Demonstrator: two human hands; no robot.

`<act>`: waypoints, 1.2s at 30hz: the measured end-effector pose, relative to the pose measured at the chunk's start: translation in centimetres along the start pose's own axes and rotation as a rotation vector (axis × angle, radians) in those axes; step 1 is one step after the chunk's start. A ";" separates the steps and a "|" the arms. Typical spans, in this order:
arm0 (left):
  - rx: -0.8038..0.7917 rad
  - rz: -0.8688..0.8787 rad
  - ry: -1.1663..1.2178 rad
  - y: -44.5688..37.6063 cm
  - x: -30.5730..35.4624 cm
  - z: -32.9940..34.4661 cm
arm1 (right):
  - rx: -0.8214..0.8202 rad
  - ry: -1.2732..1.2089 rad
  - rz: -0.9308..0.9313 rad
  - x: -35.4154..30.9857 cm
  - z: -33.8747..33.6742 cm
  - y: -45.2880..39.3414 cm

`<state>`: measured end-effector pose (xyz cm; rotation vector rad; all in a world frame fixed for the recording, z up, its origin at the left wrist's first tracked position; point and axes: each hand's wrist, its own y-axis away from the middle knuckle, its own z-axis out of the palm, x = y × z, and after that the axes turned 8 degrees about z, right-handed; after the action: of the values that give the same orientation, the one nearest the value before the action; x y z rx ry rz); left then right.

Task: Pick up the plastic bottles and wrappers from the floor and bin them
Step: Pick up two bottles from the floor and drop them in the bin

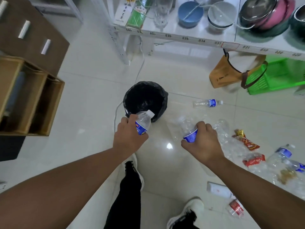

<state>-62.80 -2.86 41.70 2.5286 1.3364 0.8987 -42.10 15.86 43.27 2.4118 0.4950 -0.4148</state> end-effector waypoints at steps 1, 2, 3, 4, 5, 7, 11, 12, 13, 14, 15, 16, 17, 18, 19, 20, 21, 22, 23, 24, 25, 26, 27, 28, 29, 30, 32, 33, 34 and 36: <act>-0.012 -0.008 0.031 -1.1 -1.1 -0.4 | 0.000 -0.013 0.016 -1.6 0.9 -0.5; -0.018 -0.018 0.062 -2.3 -2.2 -0.8 | 0.001 -0.024 0.039 -3.2 1.8 -1.2; -0.017 -0.040 0.093 -3.6 -3.4 -1.1 | -0.007 -0.042 0.073 -5.0 2.8 -2.0; -0.019 -0.078 0.135 -5.0 -4.6 -1.6 | -0.024 -0.076 0.116 -6.7 3.7 -2.6; -0.023 -0.122 0.192 -6.3 -5.4 -2.2 | -0.039 -0.127 0.158 -8.3 4.5 -3.3; -0.052 -0.222 0.322 -9.3 -6.6 -3.5 | -0.081 -0.208 0.224 -11.8 5.7 -5.0; -0.115 -0.326 0.443 -14.4 -8.3 -4.5 | -0.187 -0.307 0.288 -16.5 7.6 -8.5; -0.123 -0.330 0.454 -15.4 -8.4 -4.3 | -0.205 -0.332 0.302 -17.3 8.0 -9.4; -0.130 -0.327 0.457 -16.2 -8.5 -4.0 | -0.222 -0.353 0.313 -17.8 8.5 -10.2; -0.133 -0.315 0.456 -17.0 -8.6 -3.5 | -0.234 -0.371 0.320 -18.3 9.0 -11.2; -0.133 -0.300 0.455 -17.8 -8.8 -2.8 | -0.243 -0.394 0.327 -18.6 9.6 -12.3; -0.131 -0.292 0.458 -18.6 -8.9 -1.9 | -0.248 -0.429 0.335 -18.7 10.3 -13.5; -0.127 -0.294 0.463 -19.5 -9.1 -0.9 | -0.249 -0.467 0.342 -18.6 11.1 -14.9; -0.122 -0.302 0.469 -20.4 -9.3 0.2 | -0.240 -0.491 0.348 -18.4 12.0 -16.3; -0.124 -0.311 0.482 -21.4 -9.5 1.4 | -0.223 -0.493 0.349 -18.3 12.9 -17.7; -0.134 -0.323 0.504 -22.4 -9.6 2.7 | -0.210 -0.482 0.347 -18.0 14.0 -19.1; -0.151 -0.334 0.528 -23.3 -9.7 3.9 | -0.210 -0.461 0.336 -17.5 15.2 -20.5; -0.163 -0.337 0.543 -24.3 -9.7 5.2 | -0.226 -0.421 0.318 -17.1 16.3 -21.8; -0.163 -0.339 0.536 -25.1 -9.8 6.5 | -0.258 -0.369 0.308 -16.7 17.3 -22.9; -0.152 -0.344 0.504 -25.7 -9.9 7.6 | -0.288 -0.322 0.305 -16.3 18.0 -23.8; -0.139 -0.354 0.462 -26.1 -9.9 8.5 | -0.310 -0.290 0.299 -15.9 18.3 -24.4; -0.132 -0.372 0.428 -26.1 -9.8 9.0 | -0.323 -0.273 0.278 -15.5 18.4 -24.7; -0.122 -0.387 0.411 -25.8 -9.7 9.3 | -0.336 -0.266 0.241 -15.2 18.2 -24.7; -0.106 -0.389 0.407 -25.3 -9.4 9.4 | -0.347 -0.268 0.201 -14.8 17.8 -24.4; -0.087 -0.379 0.401 -24.7 -9.1 9.3 | -0.351 -0.268 0.173 -14.4 17.2 -24.0; -0.072 -0.362 0.389 -24.1 -8.7 9.1 | -0.348 -0.269 0.167 -14.0 16.4 -23.6; -0.039 -0.327 0.361 -23.1 -8.0 8.1 | -0.342 -0.305 0.209 -13.5 14.6 -22.8; -0.029 -0.310 0.347 -22.7 -7.8 7.6 | -0.350 -0.329 0.233 -13.4 13.7 -22.5; -0.030 -0.299 0.339 -22.5 -7.5 7.0 | -0.363 -0.348 0.248 -13.2 12.8 -22.1; -0.047 -0.289 0.331 -22.4 -7.0 6.1 | -0.384 -0.373 0.259 -13.1 11.1 -21.6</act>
<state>-78.08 5.77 25.01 2.1387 1.6929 1.3017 -65.08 21.31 29.02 1.9353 0.0828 -0.5799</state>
